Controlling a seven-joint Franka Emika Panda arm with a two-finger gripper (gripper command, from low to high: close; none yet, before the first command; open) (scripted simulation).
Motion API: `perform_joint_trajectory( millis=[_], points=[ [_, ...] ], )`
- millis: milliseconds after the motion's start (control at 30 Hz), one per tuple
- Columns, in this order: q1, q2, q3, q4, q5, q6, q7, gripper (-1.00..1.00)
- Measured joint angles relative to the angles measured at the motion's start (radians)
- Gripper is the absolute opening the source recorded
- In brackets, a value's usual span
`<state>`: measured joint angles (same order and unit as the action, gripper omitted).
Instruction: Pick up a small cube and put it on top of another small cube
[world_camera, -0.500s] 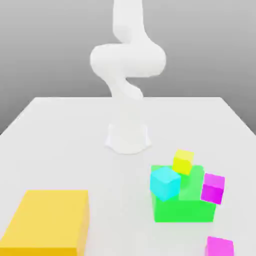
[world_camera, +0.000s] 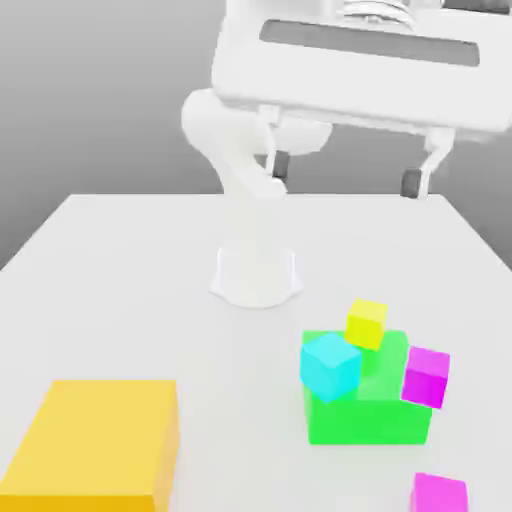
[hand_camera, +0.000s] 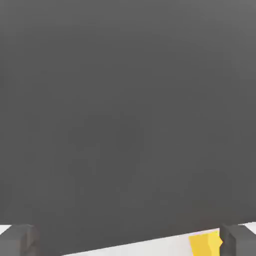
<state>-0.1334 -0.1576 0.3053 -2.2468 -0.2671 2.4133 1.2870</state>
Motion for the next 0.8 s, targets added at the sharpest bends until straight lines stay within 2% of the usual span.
perform_joint_trajectory(
  millis=[267,567,700,733,800],
  points=[
    [0.050,0.281,0.028,0.022,-0.084,0.059,0.195,0.00],
    [0.111,0.548,0.059,0.035,-0.031,0.159,0.315,0.00],
    [0.161,0.690,0.005,0.064,-0.083,0.258,0.370,0.00],
    [0.173,0.716,-0.009,0.070,-0.096,0.278,0.380,-1.00],
    [0.173,0.716,-0.009,0.070,-0.096,0.278,0.380,-1.00]
  ],
)
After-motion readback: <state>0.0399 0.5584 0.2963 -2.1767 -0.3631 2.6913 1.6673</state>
